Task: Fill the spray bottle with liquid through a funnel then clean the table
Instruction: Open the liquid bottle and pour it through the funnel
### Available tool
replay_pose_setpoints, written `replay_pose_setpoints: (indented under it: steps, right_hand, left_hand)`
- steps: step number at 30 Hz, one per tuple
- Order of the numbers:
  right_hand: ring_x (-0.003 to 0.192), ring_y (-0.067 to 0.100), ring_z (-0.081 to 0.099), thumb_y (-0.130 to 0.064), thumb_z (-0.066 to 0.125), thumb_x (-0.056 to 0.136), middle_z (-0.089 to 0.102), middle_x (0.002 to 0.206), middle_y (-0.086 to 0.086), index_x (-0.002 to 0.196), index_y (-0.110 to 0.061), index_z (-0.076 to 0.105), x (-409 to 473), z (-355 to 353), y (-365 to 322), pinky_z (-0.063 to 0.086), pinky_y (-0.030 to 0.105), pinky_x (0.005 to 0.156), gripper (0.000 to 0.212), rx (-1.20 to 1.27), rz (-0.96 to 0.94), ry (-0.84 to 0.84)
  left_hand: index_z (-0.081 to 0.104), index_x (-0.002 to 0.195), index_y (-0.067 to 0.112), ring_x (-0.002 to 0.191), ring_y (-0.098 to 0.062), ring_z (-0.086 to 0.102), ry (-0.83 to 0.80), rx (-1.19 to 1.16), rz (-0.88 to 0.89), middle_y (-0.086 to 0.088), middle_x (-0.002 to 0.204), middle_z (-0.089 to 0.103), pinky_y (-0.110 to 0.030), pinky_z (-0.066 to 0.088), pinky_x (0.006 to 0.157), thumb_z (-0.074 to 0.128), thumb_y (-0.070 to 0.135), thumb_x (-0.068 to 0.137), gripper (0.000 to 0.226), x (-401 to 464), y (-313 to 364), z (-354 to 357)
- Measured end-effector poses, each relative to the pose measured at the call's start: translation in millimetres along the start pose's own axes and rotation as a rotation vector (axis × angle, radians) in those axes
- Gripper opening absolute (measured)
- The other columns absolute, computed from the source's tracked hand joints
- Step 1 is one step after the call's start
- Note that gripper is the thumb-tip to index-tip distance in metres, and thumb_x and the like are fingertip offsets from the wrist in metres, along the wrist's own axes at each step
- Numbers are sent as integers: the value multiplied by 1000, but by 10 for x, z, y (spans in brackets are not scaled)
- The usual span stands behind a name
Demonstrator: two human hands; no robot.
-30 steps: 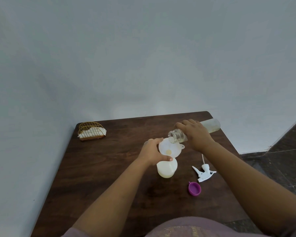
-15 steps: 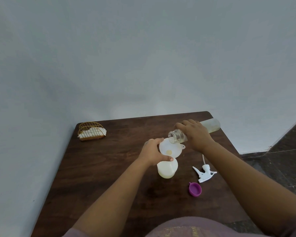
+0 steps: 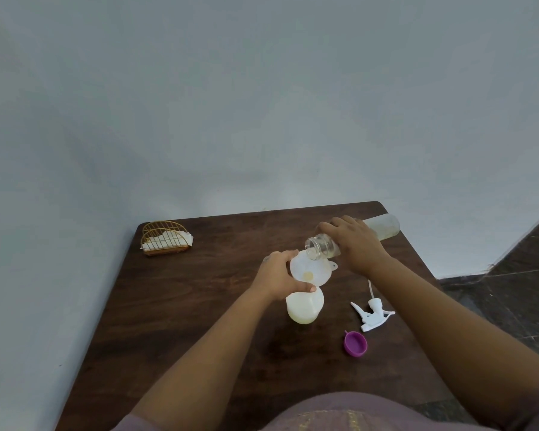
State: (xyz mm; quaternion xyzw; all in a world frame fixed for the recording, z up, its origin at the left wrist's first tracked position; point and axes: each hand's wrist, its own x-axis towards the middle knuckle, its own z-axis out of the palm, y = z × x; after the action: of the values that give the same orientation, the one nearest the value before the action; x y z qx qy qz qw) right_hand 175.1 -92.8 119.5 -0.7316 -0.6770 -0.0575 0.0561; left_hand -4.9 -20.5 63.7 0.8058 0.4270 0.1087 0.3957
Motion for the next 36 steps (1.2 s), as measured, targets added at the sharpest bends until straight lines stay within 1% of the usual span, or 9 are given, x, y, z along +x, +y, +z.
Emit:
replay_pose_setpoints:
  steps: [10,16,24,29,32,36]
  right_hand:
    - [106,20,50,-14,70,75,58,112,-2,124,-26,51,9,12,18,37,31,91,53,-4,-3,0]
    - [105,20,50,-16,71,75,58,111,-3,123,-27,52,7,8,12,36,29,89,52,0,-7,7]
    - [107,19,49,-17,69,77,57,112,-4,125,-27,51,6,-16,-2,36,29,90,52,-18,0,-8]
    - [106,20,49,-17,69,77,57,110,-3,124,-26,51,-18,-13,-5,34,28,86,51,-17,-5,-13]
    - [107,20,49,-18,67,78,56,110,-3,125,-26,51,-26,-23,-2,33,28,86,50,-18,-1,-16]
    - [106,21,50,-17,67,78,57,108,-1,124,-24,52,-23,-20,-3,35,30,88,48,2,-3,-2]
  left_hand:
    - [48,142,21,126,-23,51,6,-3,8,-2,143,51,-47,48,103,90,42,61,94,-2,6,-11]
    - [47,143,22,126,-23,50,7,8,3,-2,143,50,-46,47,103,89,44,61,95,2,4,0]
    - [48,142,22,124,-24,53,0,-9,-2,-1,140,53,-48,49,101,91,47,55,100,-8,-5,-7]
    - [50,140,22,124,-23,53,4,-10,4,0,140,54,-48,49,101,91,47,55,98,-3,-6,-15]
    - [50,141,22,124,-23,53,6,-15,-3,-1,142,53,-48,49,101,91,45,58,95,-1,-2,-7]
    - [49,141,23,123,-23,53,5,-6,-1,-1,142,52,-47,49,101,90,43,60,93,3,0,-3]
